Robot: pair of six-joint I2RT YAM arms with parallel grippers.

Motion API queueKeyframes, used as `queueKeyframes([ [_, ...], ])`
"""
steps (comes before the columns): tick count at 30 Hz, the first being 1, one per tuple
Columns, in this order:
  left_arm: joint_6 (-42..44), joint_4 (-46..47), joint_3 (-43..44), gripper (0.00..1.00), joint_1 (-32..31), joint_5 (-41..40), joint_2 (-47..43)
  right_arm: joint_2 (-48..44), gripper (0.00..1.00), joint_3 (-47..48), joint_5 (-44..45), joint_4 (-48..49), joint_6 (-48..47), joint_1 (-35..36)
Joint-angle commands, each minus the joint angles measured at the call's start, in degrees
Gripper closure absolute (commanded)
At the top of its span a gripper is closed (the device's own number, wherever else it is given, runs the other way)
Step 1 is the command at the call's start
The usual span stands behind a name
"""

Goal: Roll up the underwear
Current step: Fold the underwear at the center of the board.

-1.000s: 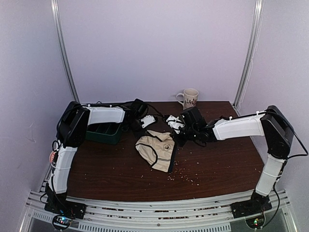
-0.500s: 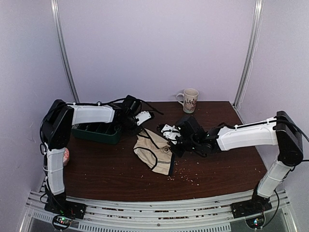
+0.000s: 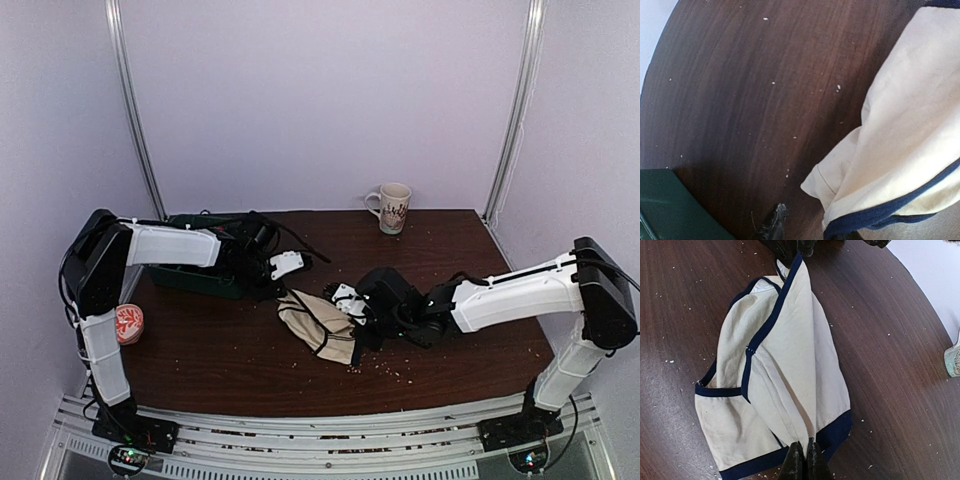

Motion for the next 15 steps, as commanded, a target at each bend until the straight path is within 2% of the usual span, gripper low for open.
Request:
queueKeyframes([
  [1, 3.0, 0.8, -1.8, 0.67, 0.2, 3.3, -1.6, -1.4, 1.0, -2.1, 2.4, -1.8, 2.0, 2.1],
  [8, 3.9, 0.6, -3.0, 0.66, 0.2, 4.0, -1.8, -2.1, 0.99, -4.1, 1.5, -1.6, 2.8, 4.5],
  [12, 4.1, 0.1, -3.0, 0.59, 0.2, 4.6, -1.9, -2.0, 0.73, -4.2, 4.6, -3.3, 3.3, 6.7],
  [15, 4.2, -0.6, -3.1, 0.55, 0.2, 5.6, -2.3, -2.6, 0.65, -4.3, 9.6, -4.5, 3.6, 8.7],
])
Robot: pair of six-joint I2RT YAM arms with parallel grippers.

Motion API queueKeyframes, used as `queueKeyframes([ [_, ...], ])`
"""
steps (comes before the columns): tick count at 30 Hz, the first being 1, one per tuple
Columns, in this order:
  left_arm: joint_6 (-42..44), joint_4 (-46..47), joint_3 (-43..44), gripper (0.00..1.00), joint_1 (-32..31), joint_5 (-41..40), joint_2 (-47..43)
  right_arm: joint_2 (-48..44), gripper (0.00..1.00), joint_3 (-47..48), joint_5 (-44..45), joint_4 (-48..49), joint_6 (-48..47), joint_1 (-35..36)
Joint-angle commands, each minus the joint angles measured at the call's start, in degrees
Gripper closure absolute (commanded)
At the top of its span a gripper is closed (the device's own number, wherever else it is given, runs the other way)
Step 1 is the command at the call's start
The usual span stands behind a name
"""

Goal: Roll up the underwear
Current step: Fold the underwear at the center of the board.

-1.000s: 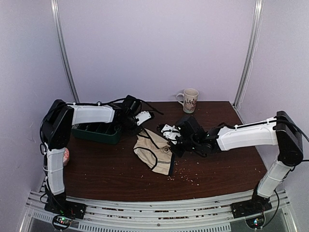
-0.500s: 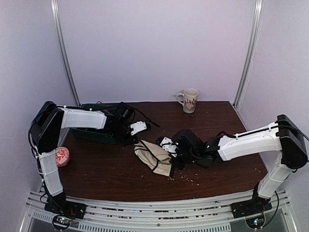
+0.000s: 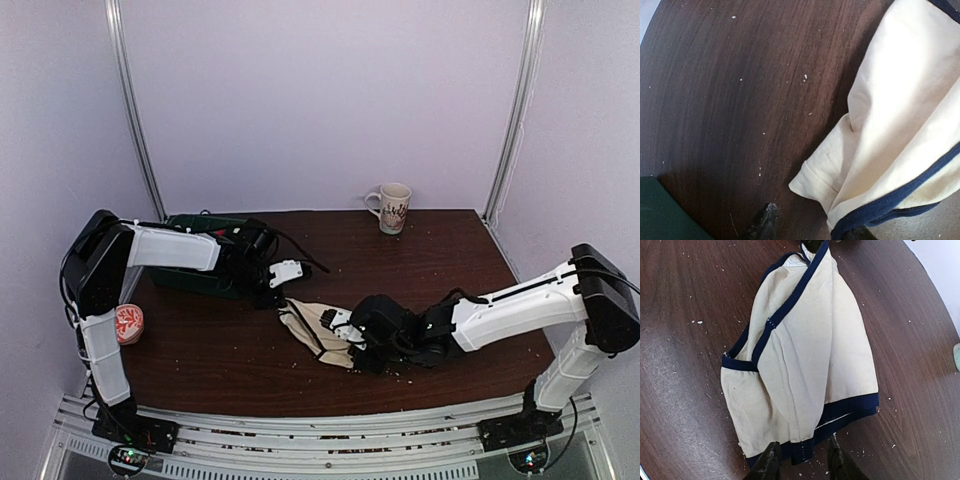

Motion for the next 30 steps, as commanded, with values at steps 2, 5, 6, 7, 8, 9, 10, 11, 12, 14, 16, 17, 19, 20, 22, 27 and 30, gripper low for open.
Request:
queueKeyframes([
  [2, 0.9, -0.4, -0.5, 0.51, 0.1, 2.2, -2.6, -3.2, 0.61, -0.7, 9.3, -2.4, 1.0, 3.1],
  [5, 0.9, -1.3, -0.3, 0.45, 0.1, 2.5, -2.9, -4.8, 0.59, -1.0, 9.0, -1.0, -0.1, 3.7],
  [6, 1.0, -1.9, -0.1, 0.42, 0.1, 2.6, -2.9, -5.0, 0.59, -1.1, 8.7, -0.6, -0.7, 3.9],
  [7, 1.0, -2.3, 0.0, 0.39, 0.1, 2.7, -2.9, -4.8, 0.59, -1.0, 8.6, -0.3, -1.3, 4.3],
  [8, 1.0, -2.5, 0.0, 0.37, 0.1, 2.7, -2.9, -4.3, 0.59, -0.7, 8.6, -0.1, -1.9, 4.6],
  [9, 0.9, -2.7, -0.1, 0.34, 0.1, 2.7, -2.9, -3.4, 0.59, -0.3, 8.7, 0.0, -2.4, 4.9],
  [10, 0.7, -2.9, -0.2, 0.32, 0.1, 2.9, -3.0, -2.3, 0.59, 0.5, 8.7, -0.3, -2.8, 5.1],
  [11, 0.4, -2.9, -0.4, 0.29, 0.1, 3.1, -3.1, -0.2, 0.59, 1.5, 9.3, -0.7, -3.1, 5.4],
  [12, 0.2, -3.0, -0.6, 0.26, 0.1, 3.6, -3.4, 1.2, 0.59, 2.7, 10.1, -1.4, -3.2, 5.8],
  [14, -0.1, -2.9, -1.0, 0.22, 0.1, 4.7, -4.0, 4.1, 0.6, 4.9, 11.0, -2.3, -3.6, 6.3],
  [16, -0.5, -2.9, -1.4, 0.18, 0.1, 5.6, -5.0, 6.4, 0.6, 6.7, 11.1, -2.9, -4.4, 6.7],
  [17, -0.7, -2.9, -1.7, 0.13, 0.1, 6.1, -5.6, 7.2, 0.6, 7.4, 11.2, -3.0, -4.7, 6.9],
  [19, -1.1, -2.1, -2.7, 0.03, 0.1, 7.1, -7.1, 8.7, 0.59, 8.9, 12.0, -3.6, -5.0, 7.4],
  [20, -1.3, -1.8, -3.2, 0.02, 0.2, 7.8, -8.0, 9.4, 0.59, 9.2, 12.8, -3.7, -5.2, 7.6],
  [22, -1.7, -0.9, -4.3, 0.02, 0.1, 9.7, -9.7, 10.4, 0.6, 10.3, 14.8, -4.0, -5.2, 7.9],
  [27, -2.0, 2.0, -7.5, 0.02, 0.2, 11.5, -12.8, 12.3, 0.68, 11.4, 17.4, -4.4, -5.9, 8.1],
  [30, -1.9, 3.9, -9.7, 0.02, 0.4, 11.0, -13.9, 13.1, 0.69, 11.1, 16.2, -3.8, -7.0, 8.2],
])
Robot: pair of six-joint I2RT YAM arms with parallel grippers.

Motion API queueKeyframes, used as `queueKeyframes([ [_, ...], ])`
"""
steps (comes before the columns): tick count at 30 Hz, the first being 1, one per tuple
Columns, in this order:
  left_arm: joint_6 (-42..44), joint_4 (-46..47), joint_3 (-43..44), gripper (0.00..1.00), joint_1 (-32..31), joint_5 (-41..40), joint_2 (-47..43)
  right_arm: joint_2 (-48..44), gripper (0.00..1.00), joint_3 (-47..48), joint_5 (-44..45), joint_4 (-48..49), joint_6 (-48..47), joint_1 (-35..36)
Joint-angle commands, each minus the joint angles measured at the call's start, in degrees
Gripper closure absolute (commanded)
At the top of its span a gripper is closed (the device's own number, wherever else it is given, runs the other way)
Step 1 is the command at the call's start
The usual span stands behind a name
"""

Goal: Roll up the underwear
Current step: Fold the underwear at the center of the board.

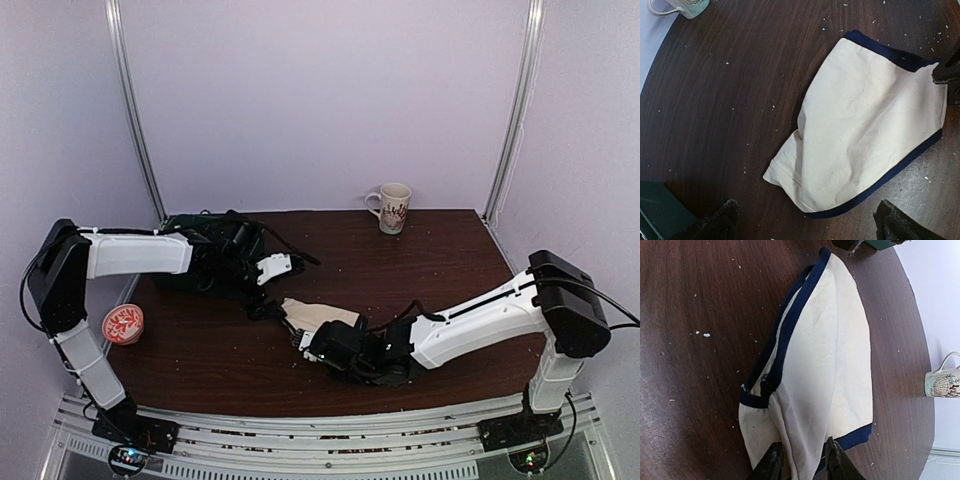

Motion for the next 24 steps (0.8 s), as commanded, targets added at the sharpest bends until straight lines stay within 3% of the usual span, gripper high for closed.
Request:
queueKeyframes([
  [1, -0.5, 5.0, -3.4, 0.02, 0.6, 1.8, -2.1, 1.7, 0.7, 0.6, 1.4, -0.3, -1.5, 0.5],
  [6, -0.8, 6.7, -4.5, 0.02, 1.8, 2.3, -1.8, 3.2, 0.73, 0.6, 0.2, 0.1, -3.1, 1.2],
  [13, -1.4, 7.1, -3.7, 0.02, 3.3, 3.1, 1.4, 4.0, 1.0, 1.3, 2.0, -0.2, -3.6, 2.5],
  [21, -1.9, 7.3, -2.9, 0.02, 3.9, 3.5, 3.0, 3.1, 0.99, -0.3, -0.2, -1.7, -4.1, 3.2],
  [24, -2.1, 7.2, -2.7, 0.02, 3.9, 3.6, 3.1, 3.0, 0.84, 0.0, -3.1, -4.1, -3.7, 3.3],
])
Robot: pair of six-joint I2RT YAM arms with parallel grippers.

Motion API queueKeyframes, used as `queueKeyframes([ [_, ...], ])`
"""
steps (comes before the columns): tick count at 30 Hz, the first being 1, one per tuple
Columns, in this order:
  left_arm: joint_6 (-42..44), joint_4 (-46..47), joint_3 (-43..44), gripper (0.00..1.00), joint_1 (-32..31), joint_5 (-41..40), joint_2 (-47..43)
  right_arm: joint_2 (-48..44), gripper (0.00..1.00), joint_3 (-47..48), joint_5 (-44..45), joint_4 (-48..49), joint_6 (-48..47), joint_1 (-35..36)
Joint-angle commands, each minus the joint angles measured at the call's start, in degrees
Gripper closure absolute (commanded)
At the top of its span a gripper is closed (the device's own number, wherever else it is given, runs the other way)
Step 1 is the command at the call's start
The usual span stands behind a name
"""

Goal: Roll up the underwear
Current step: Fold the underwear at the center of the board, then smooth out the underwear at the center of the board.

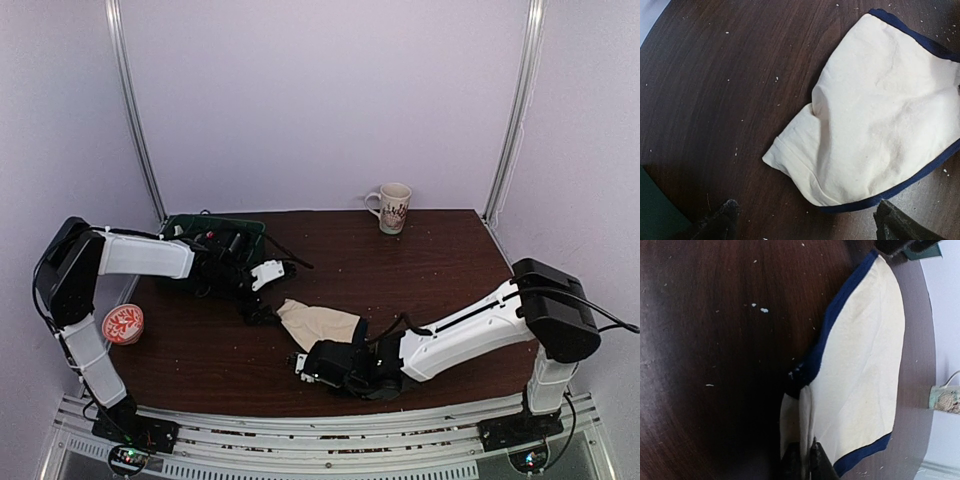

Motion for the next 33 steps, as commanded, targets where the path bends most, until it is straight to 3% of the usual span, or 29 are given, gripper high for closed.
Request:
queueKeyframes([
  [1, -1.0, 1.8, 1.8, 0.02, 0.4, 1.4, 0.3, -1.1, 0.79, -0.3, -3.7, -3.8, 0.6, 0.4],
  [6, -1.5, 1.5, 2.7, 0.02, 0.4, 1.5, -1.3, -6.3, 0.58, -2.0, -5.9, -3.1, 1.5, 0.4],
  [10, -1.0, 0.2, 5.6, 0.03, 0.5, 1.4, -2.0, -13.6, 0.57, -5.0, -6.5, 1.4, 3.3, -1.1],
  [14, -0.1, -2.6, 9.8, 0.15, 0.4, 1.8, 0.0, -18.7, 0.66, -6.7, -7.6, 5.5, 7.6, -5.3],
  [18, 0.1, -6.7, 15.0, 0.51, 0.3, 5.3, 5.3, -20.4, 0.8, -8.4, -12.0, 10.1, 12.8, -11.7],
  [22, -0.3, -8.0, 17.3, 0.68, -0.3, 7.0, 9.9, -18.5, 0.87, -8.3, -17.2, 12.6, 17.2, -16.6],
  [26, -0.7, -8.0, 17.7, 0.76, -0.9, 7.5, 12.5, -15.4, 0.92, -8.1, -20.7, 14.1, 21.0, -20.1],
  [33, -3.2, -8.3, 17.9, 0.78, -1.2, 7.0, 15.7, -10.0, 0.95, -8.7, -30.0, 16.1, 26.4, -23.8],
])
